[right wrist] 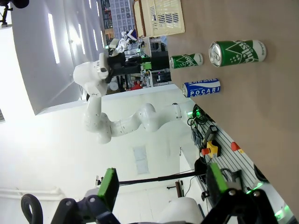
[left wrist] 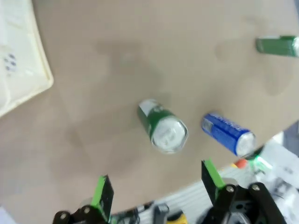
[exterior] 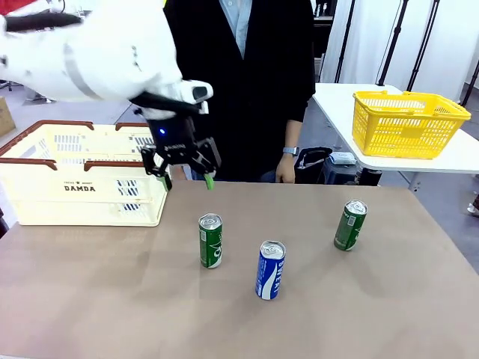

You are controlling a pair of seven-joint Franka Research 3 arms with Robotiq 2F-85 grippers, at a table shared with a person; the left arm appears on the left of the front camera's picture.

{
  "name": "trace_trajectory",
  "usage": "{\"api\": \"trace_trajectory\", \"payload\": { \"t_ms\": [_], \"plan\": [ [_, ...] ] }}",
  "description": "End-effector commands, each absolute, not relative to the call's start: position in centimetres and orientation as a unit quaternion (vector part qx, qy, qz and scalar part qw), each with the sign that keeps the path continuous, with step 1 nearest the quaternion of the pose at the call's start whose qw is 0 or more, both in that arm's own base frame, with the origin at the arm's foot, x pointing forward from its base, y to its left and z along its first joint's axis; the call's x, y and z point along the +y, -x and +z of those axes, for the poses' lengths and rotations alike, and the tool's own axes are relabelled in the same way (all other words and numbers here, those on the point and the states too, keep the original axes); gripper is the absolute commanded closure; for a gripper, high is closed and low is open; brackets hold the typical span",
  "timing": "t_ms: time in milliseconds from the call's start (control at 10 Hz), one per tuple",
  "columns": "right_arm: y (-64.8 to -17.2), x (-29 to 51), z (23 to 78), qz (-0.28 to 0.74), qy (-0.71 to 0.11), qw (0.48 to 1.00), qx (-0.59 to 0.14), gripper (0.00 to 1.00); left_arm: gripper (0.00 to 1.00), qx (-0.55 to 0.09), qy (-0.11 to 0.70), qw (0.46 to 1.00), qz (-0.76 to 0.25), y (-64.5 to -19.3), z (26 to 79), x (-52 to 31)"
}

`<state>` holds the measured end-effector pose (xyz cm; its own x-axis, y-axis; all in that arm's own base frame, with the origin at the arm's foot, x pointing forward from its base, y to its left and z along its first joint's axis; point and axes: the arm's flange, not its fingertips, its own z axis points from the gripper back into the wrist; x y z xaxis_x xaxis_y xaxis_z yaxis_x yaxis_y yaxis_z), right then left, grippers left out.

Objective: Place the drinks into the Shopping basket.
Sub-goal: Pick up one drink and place it into the Shopping basket.

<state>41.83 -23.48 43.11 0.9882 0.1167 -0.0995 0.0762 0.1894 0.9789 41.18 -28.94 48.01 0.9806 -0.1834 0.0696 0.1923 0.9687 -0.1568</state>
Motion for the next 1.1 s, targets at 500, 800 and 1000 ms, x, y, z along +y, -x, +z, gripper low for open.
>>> {"api": "trace_trajectory", "payload": {
  "t_ms": [500,800,1000],
  "plan": [
    [-41.8,-23.9,43.8,0.007,-0.635,0.768,0.082,0.00,0.00,-0.064,0.023,0.997,-0.038,-42.2,40.1,-33.4],
    [-41.8,-23.9,43.8,0.007,-0.635,0.768,0.082,0.00,0.00,-0.063,0.029,0.997,-0.036,-41.2,38.5,-33.8],
    [-41.8,-23.9,43.8,0.007,-0.635,0.768,0.082,0.00,0.00,-0.054,0.011,0.998,-0.040,-41.0,37.7,-34.2]
  ]
}}
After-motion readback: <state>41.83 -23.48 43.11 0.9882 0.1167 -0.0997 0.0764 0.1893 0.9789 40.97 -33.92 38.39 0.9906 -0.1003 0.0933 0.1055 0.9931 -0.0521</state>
